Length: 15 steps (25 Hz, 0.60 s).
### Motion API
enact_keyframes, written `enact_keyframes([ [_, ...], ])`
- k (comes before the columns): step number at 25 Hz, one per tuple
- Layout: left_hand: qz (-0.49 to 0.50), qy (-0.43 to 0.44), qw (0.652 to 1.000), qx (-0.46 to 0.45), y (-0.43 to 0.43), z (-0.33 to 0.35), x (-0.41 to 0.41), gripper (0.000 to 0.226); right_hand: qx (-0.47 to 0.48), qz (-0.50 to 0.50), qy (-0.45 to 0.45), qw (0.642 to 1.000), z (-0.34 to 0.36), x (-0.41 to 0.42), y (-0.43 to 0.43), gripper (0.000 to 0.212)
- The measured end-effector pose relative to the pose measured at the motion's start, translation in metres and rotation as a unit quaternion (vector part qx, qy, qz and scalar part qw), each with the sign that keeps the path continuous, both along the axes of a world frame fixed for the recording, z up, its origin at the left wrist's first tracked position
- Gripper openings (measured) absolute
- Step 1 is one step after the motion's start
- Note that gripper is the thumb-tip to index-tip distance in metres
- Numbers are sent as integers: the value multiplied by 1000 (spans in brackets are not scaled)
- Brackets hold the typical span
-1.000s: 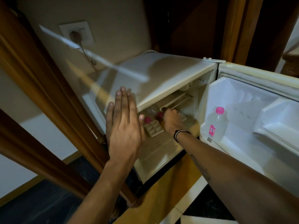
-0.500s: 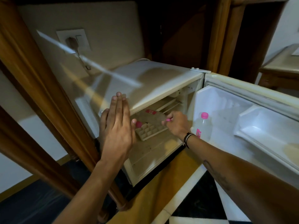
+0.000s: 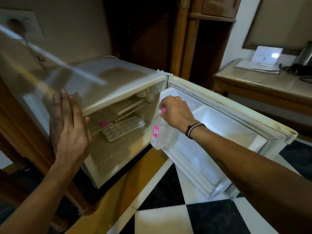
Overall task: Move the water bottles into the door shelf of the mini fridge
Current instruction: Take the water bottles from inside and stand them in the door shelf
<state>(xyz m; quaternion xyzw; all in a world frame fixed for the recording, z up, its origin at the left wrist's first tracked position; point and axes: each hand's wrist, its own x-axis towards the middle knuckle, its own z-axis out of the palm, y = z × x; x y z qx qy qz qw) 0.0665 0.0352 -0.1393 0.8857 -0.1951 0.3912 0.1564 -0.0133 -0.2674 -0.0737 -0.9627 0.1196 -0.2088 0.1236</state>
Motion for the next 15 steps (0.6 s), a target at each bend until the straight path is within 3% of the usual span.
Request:
enact_keyframes([
  [5,22,-3,1000,10,-1,-3,7,73,-95,-41,77,992,18,-12,-8,24],
  [8,-15,12,1000,1,-2,-6,6,71,-154,-49,116,980,16,-4,-3,31],
  [12,32,-77,996,25,-2,-2,2,73,-184,-75,147,969,-1,8,-9,30],
  [15,33,-85,995,33,2,-5,5,74,-191,-89,184,960,-21,12,-15,36],
])
